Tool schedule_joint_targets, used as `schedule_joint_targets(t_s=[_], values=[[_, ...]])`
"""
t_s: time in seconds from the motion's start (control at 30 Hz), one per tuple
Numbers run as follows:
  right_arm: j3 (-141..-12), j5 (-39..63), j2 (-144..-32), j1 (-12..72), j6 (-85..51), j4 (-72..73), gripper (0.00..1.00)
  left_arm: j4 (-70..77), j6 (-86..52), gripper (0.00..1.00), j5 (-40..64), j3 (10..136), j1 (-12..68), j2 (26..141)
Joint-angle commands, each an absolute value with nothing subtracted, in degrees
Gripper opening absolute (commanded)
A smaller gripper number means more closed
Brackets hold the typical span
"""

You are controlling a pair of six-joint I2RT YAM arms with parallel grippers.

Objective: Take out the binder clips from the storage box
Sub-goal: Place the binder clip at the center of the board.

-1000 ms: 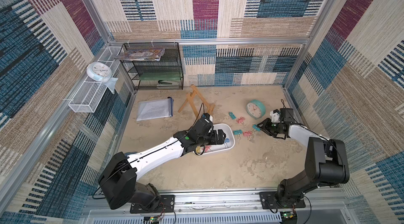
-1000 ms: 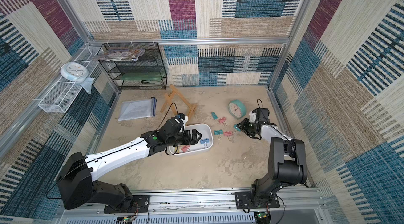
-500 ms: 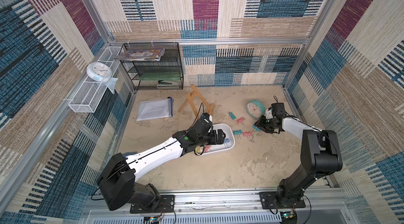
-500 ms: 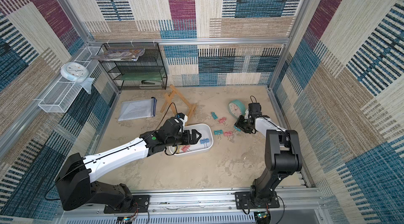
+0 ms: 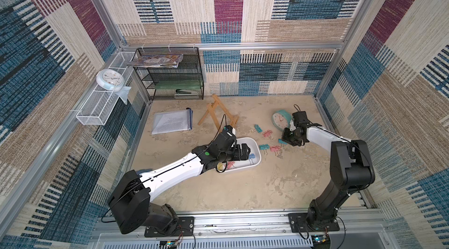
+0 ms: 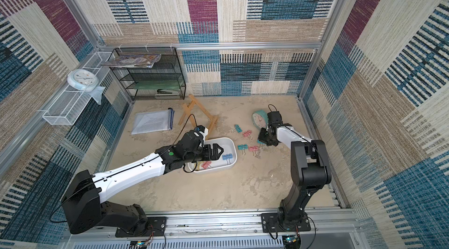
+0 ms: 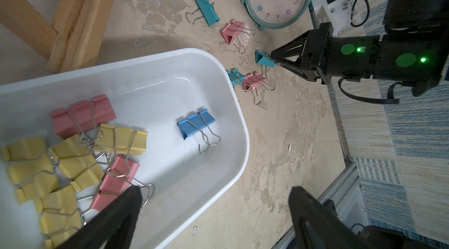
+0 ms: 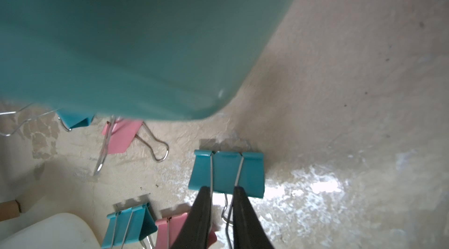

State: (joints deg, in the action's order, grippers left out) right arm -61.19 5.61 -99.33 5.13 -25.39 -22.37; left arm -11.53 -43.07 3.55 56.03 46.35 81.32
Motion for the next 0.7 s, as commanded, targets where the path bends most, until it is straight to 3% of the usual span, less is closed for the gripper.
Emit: schedule_joint_targets(t_s=[0.0, 0.17, 0.33, 0.5, 0.67], values=[[-61.8, 4.8, -99.3, 5.8, -21.7, -24.4, 0.24, -11.7, -42.5, 0.99, 3.4, 56.0, 46.3, 81.4], [-61.4, 3.3, -95.7, 6.0, -21.3, -25.8, 0.31, -12.0, -42.4, 0.99, 3.3, 56.0, 46.3, 81.1], [-57.8, 2.8, -85.2, 6.0, -22.0, -24.6, 0.33, -13.8, -41.3, 0.99, 0.7, 56.0, 46.3, 80.2], [-50.3, 21.5, -73.0, 7.7, -20.7, -16.0, 0.28, -15.0, -39.7, 0.99, -3.2, 53.7, 46.3, 77.7], [-51.5, 23.0, -70.2, 16.4, -14.7, -19.0, 0.26, -15.1, -39.9, 0.99, -5.5, 50.5, 46.2, 74.8]])
